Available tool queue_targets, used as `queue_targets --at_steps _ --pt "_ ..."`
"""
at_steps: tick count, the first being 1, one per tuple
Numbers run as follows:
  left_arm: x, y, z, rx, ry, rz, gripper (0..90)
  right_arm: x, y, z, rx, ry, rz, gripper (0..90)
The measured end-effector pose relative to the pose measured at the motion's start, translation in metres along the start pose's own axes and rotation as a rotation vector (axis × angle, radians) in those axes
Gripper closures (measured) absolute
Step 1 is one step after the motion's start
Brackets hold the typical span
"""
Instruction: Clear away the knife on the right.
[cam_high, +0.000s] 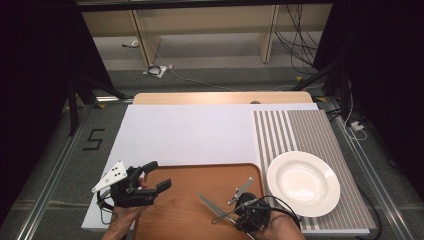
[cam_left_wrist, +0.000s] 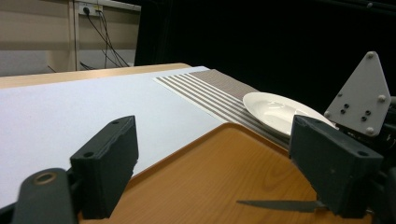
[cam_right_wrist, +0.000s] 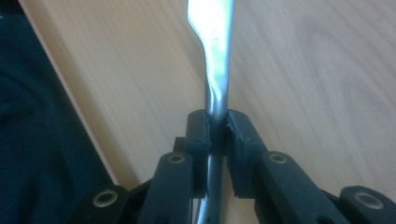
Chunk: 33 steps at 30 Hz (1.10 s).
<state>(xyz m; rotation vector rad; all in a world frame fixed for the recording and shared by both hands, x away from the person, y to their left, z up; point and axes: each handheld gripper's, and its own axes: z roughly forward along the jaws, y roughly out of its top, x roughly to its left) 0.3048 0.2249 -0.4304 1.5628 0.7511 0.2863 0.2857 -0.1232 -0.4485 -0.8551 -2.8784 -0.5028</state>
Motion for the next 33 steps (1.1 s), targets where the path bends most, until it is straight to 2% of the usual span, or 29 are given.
queue_targets --at_steps 6,12,14,15,18,21,23,26,28,33 --pt "0.000 0.000 0.000 0.000 0.001 0.000 15.9 0.002 0.001 0.007 0.046 -0.030 -0.001 80.3" --pt "0.000 0.000 0.000 0.001 -0.001 0.000 15.8 0.003 0.001 0.008 0.056 -0.048 -0.012 78.3" --pt "0.000 0.000 0.000 -0.001 0.000 -0.001 15.9 0.002 0.001 0.006 0.035 -0.066 -0.004 67.3" --pt "0.000 0.000 0.000 -0.001 0.001 -0.001 15.9 0.002 0.001 0.004 0.016 -0.075 0.000 67.8" --pt "0.000 0.000 0.000 0.000 0.001 -0.003 15.9 0.003 0.001 -0.002 -0.063 -0.087 -0.027 73.0" --pt "0.000 0.000 0.000 0.001 -0.001 -0.002 15.9 0.009 -0.001 -0.005 -0.136 -0.089 -0.077 79.6" --pt "0.000 0.000 0.000 0.001 -0.001 -0.002 15.8 0.014 -0.002 -0.004 -0.151 -0.087 -0.091 84.3" --pt "-0.001 0.000 0.000 0.000 -0.002 -0.001 15.9 0.019 -0.003 0.002 -0.140 -0.086 -0.132 89.5" --pt "-0.001 0.000 0.000 0.001 -0.002 0.000 15.9 0.021 -0.004 0.007 -0.118 -0.084 -0.147 90.0" --pt "-0.001 -0.001 0.000 0.002 -0.004 -0.003 15.9 0.022 -0.007 0.016 -0.068 -0.106 -0.155 90.0"
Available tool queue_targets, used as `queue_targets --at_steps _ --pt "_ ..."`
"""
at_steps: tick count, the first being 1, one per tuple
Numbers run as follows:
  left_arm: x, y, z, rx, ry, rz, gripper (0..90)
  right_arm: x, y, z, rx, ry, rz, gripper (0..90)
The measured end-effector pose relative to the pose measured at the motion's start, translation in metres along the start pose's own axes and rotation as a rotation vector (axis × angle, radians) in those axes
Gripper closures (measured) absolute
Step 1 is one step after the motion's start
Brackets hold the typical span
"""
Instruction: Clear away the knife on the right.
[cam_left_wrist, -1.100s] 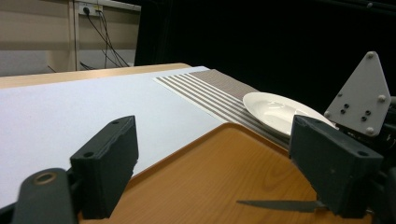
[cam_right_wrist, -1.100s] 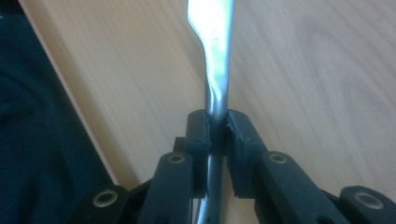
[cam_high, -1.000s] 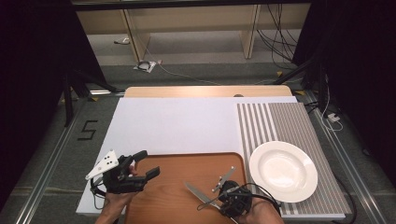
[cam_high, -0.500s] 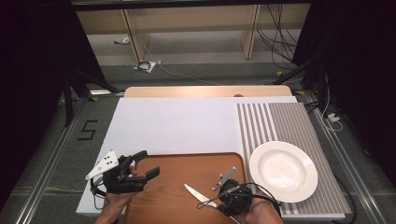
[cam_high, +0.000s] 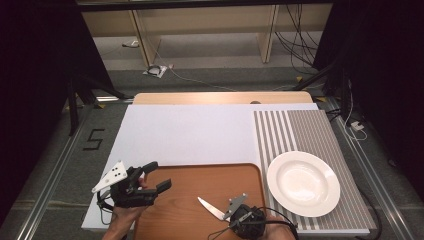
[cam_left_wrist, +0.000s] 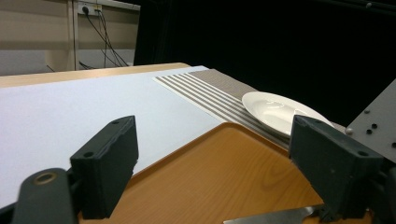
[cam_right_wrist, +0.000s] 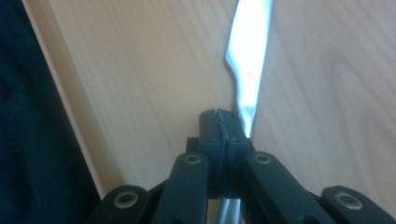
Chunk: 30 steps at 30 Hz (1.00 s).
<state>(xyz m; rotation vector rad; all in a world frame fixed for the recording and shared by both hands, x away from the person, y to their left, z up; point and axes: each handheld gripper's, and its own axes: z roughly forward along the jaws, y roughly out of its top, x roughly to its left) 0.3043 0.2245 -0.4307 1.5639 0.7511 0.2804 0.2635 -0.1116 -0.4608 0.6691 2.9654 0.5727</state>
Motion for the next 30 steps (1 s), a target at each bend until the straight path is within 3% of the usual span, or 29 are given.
queue_targets --at_steps 8,30 --pt "0.000 0.000 0.000 0.002 0.000 0.000 15.9 -0.004 -0.006 -0.003 0.005 -0.055 0.014 90.0" --pt "0.000 0.000 0.001 0.002 0.000 0.001 15.9 -0.017 -0.032 -0.015 0.009 -0.122 0.094 90.0"
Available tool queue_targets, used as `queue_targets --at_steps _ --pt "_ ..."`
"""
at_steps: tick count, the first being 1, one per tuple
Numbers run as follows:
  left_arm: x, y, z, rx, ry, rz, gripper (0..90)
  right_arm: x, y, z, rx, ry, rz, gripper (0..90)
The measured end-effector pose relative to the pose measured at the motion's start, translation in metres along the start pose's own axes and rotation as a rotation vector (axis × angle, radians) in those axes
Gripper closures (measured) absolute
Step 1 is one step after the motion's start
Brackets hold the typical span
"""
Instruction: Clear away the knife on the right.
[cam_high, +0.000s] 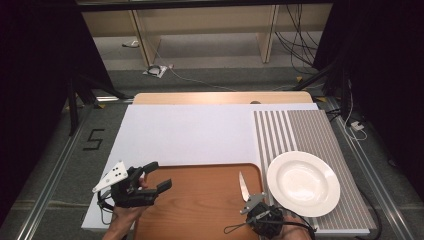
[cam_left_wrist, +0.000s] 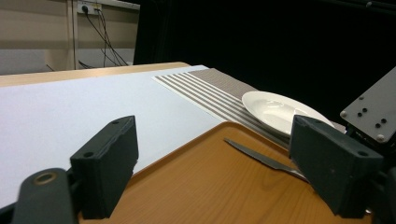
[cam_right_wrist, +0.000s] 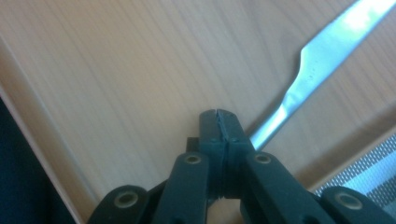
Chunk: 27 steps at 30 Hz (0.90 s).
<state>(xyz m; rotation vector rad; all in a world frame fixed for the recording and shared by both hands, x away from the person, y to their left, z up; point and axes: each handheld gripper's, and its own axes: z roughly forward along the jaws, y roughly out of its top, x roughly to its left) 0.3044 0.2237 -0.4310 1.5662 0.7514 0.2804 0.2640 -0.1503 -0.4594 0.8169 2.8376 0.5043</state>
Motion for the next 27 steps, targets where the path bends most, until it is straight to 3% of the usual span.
queue_targets --at_steps 18,25,27 --pt "0.000 0.000 -0.001 -0.004 -0.001 0.000 15.9 -0.006 -0.011 -0.004 0.007 -0.022 0.036 90.0" --pt "0.000 0.000 -0.001 -0.004 -0.002 0.001 15.8 -0.006 -0.013 -0.005 -0.009 -0.021 0.036 88.1" --pt "0.000 0.000 -0.001 -0.004 -0.002 0.001 15.9 -0.008 -0.014 -0.007 -0.049 -0.028 0.044 83.0"
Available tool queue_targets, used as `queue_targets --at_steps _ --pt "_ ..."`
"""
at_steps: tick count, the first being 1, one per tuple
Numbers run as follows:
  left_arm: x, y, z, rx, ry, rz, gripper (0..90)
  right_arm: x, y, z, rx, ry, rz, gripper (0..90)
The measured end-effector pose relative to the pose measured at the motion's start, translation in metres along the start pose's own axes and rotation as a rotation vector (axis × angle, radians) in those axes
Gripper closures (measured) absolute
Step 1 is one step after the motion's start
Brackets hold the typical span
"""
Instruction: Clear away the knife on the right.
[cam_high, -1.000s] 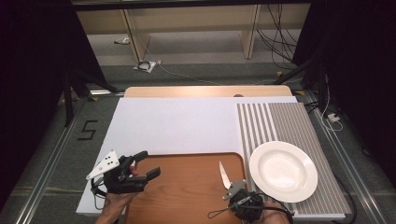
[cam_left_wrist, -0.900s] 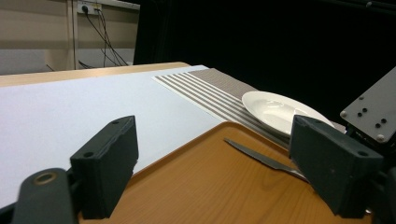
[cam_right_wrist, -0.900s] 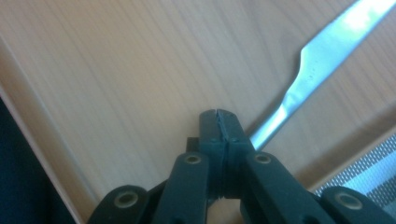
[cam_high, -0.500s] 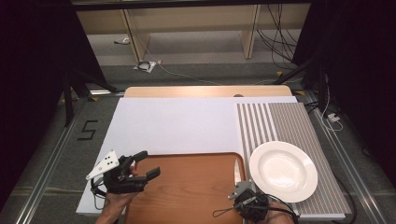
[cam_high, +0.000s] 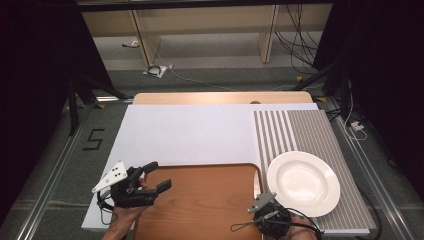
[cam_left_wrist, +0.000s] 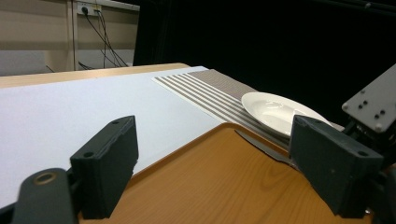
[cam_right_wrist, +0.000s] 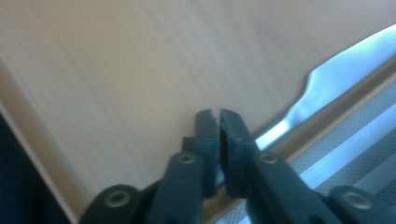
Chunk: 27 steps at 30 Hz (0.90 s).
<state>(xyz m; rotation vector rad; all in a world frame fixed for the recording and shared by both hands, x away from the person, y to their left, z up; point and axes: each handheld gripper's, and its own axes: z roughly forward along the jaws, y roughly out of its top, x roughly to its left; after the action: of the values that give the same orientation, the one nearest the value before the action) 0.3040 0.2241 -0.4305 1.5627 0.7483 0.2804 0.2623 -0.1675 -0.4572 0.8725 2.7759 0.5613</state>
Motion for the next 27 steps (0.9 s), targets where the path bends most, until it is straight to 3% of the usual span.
queue_targets --at_steps 2,7,11,27 --pt "0.000 0.000 0.000 0.001 0.000 0.000 15.9 -0.003 0.000 -0.004 -0.057 -0.004 0.025 73.8" --pt "0.000 0.000 0.000 0.002 0.000 0.002 15.9 -0.013 -0.003 -0.016 -0.246 0.011 0.112 68.7" --pt "0.000 0.000 0.001 0.005 -0.001 0.003 15.9 -0.021 -0.008 -0.023 -0.360 0.011 0.159 61.8" --pt "-0.001 0.000 0.003 0.020 -0.015 0.001 15.9 -0.027 -0.015 -0.039 -0.652 0.002 0.242 41.5"
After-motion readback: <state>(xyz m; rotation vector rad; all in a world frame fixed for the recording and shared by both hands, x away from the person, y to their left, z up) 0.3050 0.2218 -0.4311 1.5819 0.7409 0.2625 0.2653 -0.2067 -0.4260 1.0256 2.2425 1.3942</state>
